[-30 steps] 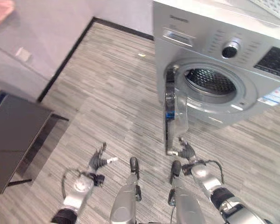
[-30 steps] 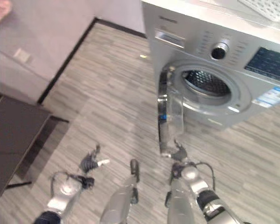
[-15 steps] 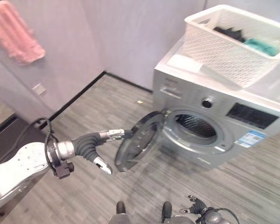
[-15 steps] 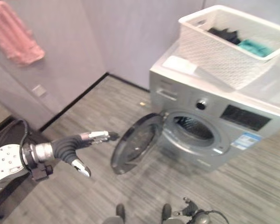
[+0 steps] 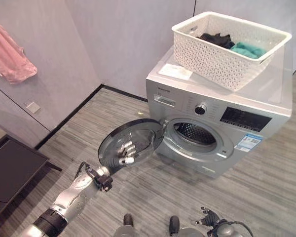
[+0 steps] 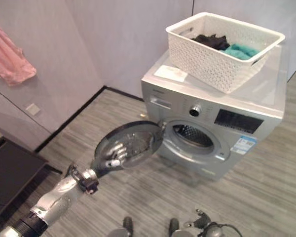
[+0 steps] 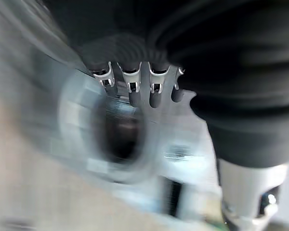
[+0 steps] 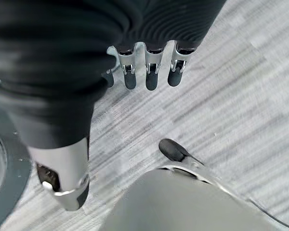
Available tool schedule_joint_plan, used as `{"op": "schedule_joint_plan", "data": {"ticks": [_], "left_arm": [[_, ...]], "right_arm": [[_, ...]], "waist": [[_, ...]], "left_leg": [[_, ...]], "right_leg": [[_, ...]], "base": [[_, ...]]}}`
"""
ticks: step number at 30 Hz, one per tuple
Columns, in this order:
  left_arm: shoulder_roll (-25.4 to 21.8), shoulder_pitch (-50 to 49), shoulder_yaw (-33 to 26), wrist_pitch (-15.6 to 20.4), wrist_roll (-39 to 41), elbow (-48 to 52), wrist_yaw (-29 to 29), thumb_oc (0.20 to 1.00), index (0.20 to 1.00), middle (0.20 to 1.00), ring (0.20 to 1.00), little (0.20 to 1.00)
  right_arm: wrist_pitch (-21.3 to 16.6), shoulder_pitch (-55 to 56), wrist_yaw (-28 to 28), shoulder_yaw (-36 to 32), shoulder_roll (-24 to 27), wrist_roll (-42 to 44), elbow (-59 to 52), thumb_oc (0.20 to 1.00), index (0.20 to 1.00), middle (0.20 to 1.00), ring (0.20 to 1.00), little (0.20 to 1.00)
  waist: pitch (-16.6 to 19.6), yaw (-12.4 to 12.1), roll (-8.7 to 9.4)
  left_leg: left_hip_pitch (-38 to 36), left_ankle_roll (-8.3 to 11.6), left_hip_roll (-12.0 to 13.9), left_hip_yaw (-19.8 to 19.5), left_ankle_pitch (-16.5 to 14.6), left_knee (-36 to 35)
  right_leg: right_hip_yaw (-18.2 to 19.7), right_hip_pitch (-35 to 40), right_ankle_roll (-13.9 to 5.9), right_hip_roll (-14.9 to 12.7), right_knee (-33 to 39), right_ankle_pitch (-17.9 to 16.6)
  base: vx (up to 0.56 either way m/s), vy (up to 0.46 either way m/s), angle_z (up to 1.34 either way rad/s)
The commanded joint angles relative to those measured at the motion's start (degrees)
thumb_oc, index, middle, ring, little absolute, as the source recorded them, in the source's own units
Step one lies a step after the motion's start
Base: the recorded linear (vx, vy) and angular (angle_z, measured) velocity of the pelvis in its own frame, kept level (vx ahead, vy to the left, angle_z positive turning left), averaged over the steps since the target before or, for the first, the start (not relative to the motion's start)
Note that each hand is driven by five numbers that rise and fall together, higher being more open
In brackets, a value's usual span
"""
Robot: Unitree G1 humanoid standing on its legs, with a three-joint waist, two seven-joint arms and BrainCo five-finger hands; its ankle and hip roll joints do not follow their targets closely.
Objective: Grab the laundry basket,head to the washer,open it,put in the laundry and shut it.
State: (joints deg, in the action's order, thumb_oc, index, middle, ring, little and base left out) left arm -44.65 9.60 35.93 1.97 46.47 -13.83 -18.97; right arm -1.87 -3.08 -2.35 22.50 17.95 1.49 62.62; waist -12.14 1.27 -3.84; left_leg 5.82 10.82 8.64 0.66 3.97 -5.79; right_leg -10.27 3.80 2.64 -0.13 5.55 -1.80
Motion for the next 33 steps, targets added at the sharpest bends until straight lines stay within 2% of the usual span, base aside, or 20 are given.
{"op": "schedule_joint_plan", "data": {"ticks": [1, 3, 6, 7, 10, 14, 17, 19, 22, 23, 24, 25, 28, 30, 31, 32, 33], "left_arm": [[0.6, 0.0, -4.5, 2.1, -13.1, -1.8, 1.3, 1.0, 1.0, 1.0, 1.0, 1.0], [3.4, 0.5, -6.5, 2.3, -17.0, -6.9, 3.2, 1.0, 1.0, 1.0, 1.0, 1.0], [5.4, -0.9, -8.6, 2.5, -19.5, -9.5, 4.2, 1.0, 1.0, 1.0, 1.0, 1.0], [6.5, -1.9, -10.1, 2.5, -21.2, -10.7, 4.3, 1.0, 1.0, 1.0, 1.0, 1.0], [8.4, -1.3, -10.5, 1.9, -24.2, -14.4, 4.8, 1.0, 1.0, 1.0, 1.0, 1.0], [14.0, 3.0, -10.9, 1.4, -29.9, -23.0, 8.1, 1.0, 1.0, 1.0, 1.0, 1.0], [17.9, 6.8, -12.3, 1.8, -34.5, -28.5, 13.3, 1.0, 1.0, 1.0, 1.0, 1.0], [19.9, 8.4, -13.6, 1.9, -35.1, -30.8, 15.5, 1.0, 1.0, 1.0, 1.0, 1.0], [21.3, 9.6, -16.4, 1.8, -34.7, -32.1, 17.8, 1.0, 1.0, 1.0, 1.0, 1.0], [21.3, 9.6, -16.4, 1.8, -34.7, -32.1, 17.8, 1.0, 1.0, 1.0, 1.0, 1.0], [21.2, 9.6, -17.4, 1.8, -34.6, -32.2, 18.3, 1.0, 1.0, 1.0, 1.0, 1.0], [20.6, 8.2, -19.2, 2.0, -33.9, -30.8, 19.0, 1.0, 1.0, 1.0, 1.0, 1.0], [19.9, 3.0, -24.1, 2.6, -32.2, -26.7, 19.2, 1.0, 1.0, 1.0, 1.0, 1.0], [19.9, 1.0, -25.4, 2.8, -32.2, -26.0, 19.2, 1.0, 1.0, 1.0, 1.0, 1.0], [20.0, 0.1, -26.1, 3.1, -31.7, -25.3, 19.0, 1.0, 1.0, 1.0, 1.0, 1.0], [20.6, -1.1, -26.7, 3.6, -31.7, -24.5, 19.3, 1.0, 1.0, 1.0, 1.0, 1.0], [20.6, -1.1, -26.7, 3.6, -31.7, -24.5, 19.3, 1.0, 1.0, 1.0, 1.0, 1.0]], "right_arm": [[-0.5, -0.8, -0.5, -1.8, 0.4, 2.9, -0.7, 1.0, 1.0, 1.0, 1.0, 1.0], [-0.1, -0.1, -0.6, -2.6, 0.5, 3.4, -1.2, 1.0, 1.0, 1.0, 1.0, 1.0], [0.3, 1.2, -0.1, -3.2, 0.3, 3.2, -1.7, 1.0, 1.0, 1.0, 1.0, 1.0], [0.6, 2.1, 0.3, -4.1, 0.1, 2.8, -1.9, 1.0, 1.0, 1.0, 1.0, 1.0], [1.2, 2.5, 0.5, -6.0, -0.2, 4.0, -2.3, 1.0, 1.0, 1.0, 1.0, 1.0], [1.5, 1.9, -0.1, -8.4, 0.1, 5.6, -4.6, 1.0, 1.0, 1.0, 1.0, 1.0], [1.1, 0.5, -1.8, -11.7, 1.6, 8.5, -8.5, 1.0, 1.0, 1.0, 1.0, 1.0], [0.8, 0.5, -3.3, -14.6, 3.4, 9.8, -13.3, 1.0, 1.0, 1.0, 1.0, 1.0], [-0.4, 3.3, -5.9, -21.5, 6.5, 11.4, -24.7, 1.0, 1.0, 1.0, 1.0, 1.0], [-0.4, 3.3, -5.9, -21.5, 6.5, 11.4, -24.7, 1.0, 1.0, 1.0, 1.0, 1.0], [-0.9, 4.4, -6.8, -23.9, 7.3, 11.1, -28.6, 1.0, 1.0, 1.0, 1.0, 1.0], [-2.2, 6.3, -9.2, -28.9, 7.8, 11.0, -32.9, 1.0, 1.0, 1.0, 1.0, 1.0], [-2.6, 9.3, -14.0, -37.6, 8.9, 6.5, -41.4, 1.0, 1.0, 1.0, 1.0, 1.0], [-2.8, 9.9, -15.4, -39.7, 9.0, 4.8, -44.4, 1.0, 1.0, 1.0, 1.0, 1.0], [-3.8, 9.6, -17.4, -42.3, 9.3, 4.1, -46.8, 1.0, 1.0, 1.0, 1.0, 1.0], [-5.5, 8.4, -21.4, -45.5, 9.0, 2.2, -52.9, 1.0, 1.0, 1.0, 1.0, 1.0], [-5.5, 8.4, -21.4, -45.5, 9.0, 2.2, -52.9, 1.0, 1.0, 1.0, 1.0, 1.0]], "waist": [[-1.3, -0.7, -0.56], [-1.3, -0.7, -0.25], [-0.3, -0.8, -0.19], [0.9, -1.0, 0.36], [1.7, -0.8, 1.91], [3.4, -0.1, 3.34], [4.6, 0.8, 4.32], [4.7, 1.8, 4.47], [3.3, 4.6, 4.51], [3.3, 4.6, 4.49], [2.6, 5.6, 4.29], [1.9, 6.6, 3.67], [2.1, 7.6, 2.58], [2.1, 7.8, 2.1], [2.2, 8.2, 1.72], [2.4, 9.0, 1.35], [2.4, 9.0, 1.35]], "left_leg": [[7.4, -3.46, 0.8, -2.0, 5.3, 2.1], [8.5, -3.93, 1.3, 0.7, 5.3, 2.5], [7.1, -4.3, 1.3, 1.4, 5.4, 2.7], [7.3, -4.73, 0.6, 0.3, 4.9, 4.6], [10.2, -6.07, -0.6, 1.3, 1.2, 13.2], [11.1, -8.09, -2.2, 4.0, -2.8, 17.7], [9.8, -9.99, -3.9, 5.6, -4.8, 17.0], [7.8, -11.39, -4.9, 6.1, -5.7, 15.7], [3.7, -13.29, -6.0, 6.9, -7.4, 14.4], [3.7, -13.28, -6.0, 6.9, -7.4, 14.4], [2.1, -13.88, -5.9, 7.6, -8.2, 14.1], [-0.9, -14.53, -5.6, 9.0, -9.2, 13.5], [-4.6, -14.89, -5.2, 10.8, -11.0, 12.2], [-5.6, -14.87, -5.0, 11.4, -11.7, 12.0], [-6.5, -14.65, -5.0, 11.4, -12.3, 11.6], [-7.9, -14.2, -5.4, 10.8, -13.5, 11.3], [-7.9, -14.2, -5.4, 10.8, -13.5, 11.3]], "right_leg": [[3.2, 3.0, -3.03, 1.3, -5.0, 10.0], [3.1, 4.2, -3.22, 0.8, -5.0, 11.0], [4.0, 5.9, -3.9, 0.2, -4.6, 11.6], [5.4, 6.7, -4.41, -1.1, -4.6, 12.2], [6.8, 7.3, -5.29, -3.8, -6.0, 13.3], [8.1, 6.0, -7.14, -7.1, -9.0, 12.7], [10.1, 2.9, -8.83, -8.4, -14.1, 10.4], [11.8, -1.0, -9.29, -8.4, -21.5, 7.9], [13.1, -6.0, -9.86, -7.7, -34.0, 2.0], [13.1, -6.1, -9.85, -7.7, -33.9, 2.0], [12.3, -7.4, -9.93, -8.0, -37.5, 0.9], [9.4, -9.3, -9.81, -9.9, -40.9, 0.0], [8.0, -11.3, -9.73, -11.5, -35.7, 1.4], [8.4, -11.4, -9.89, -11.7, -33.1, 1.5], [8.9, -12.5, -9.99, -11.9, -29.7, 2.3], [11.2, -13.1, -10.66, -11.5, -21.7, 2.1], [11.2, -13.1, -10.66, -11.5, -21.7, 2.1]], "base": [[0.23, 0.127, -0.37], [0.18, 0.124, -0.2], [0.28, 0.198, -0.25], [0.29, 0.224, -0.46], [0.32, 0.28, -0.12], [0.25, 0.266, -0.16], [0.21, 0.273, -0.3], [0.19, 0.255, -0.43], [0.13, 0.181, -0.12], [0.09, 0.119, 0.19], [0.17, 0.165, 0.27], [0.25, 0.204, 0.14], [0.25, 0.089, -0.56], [0.15, 0.003, -0.77], [0.23, -0.049, -0.44], [0.23, -0.051, -0.24], [0.34, -0.096, -0.26]]}}
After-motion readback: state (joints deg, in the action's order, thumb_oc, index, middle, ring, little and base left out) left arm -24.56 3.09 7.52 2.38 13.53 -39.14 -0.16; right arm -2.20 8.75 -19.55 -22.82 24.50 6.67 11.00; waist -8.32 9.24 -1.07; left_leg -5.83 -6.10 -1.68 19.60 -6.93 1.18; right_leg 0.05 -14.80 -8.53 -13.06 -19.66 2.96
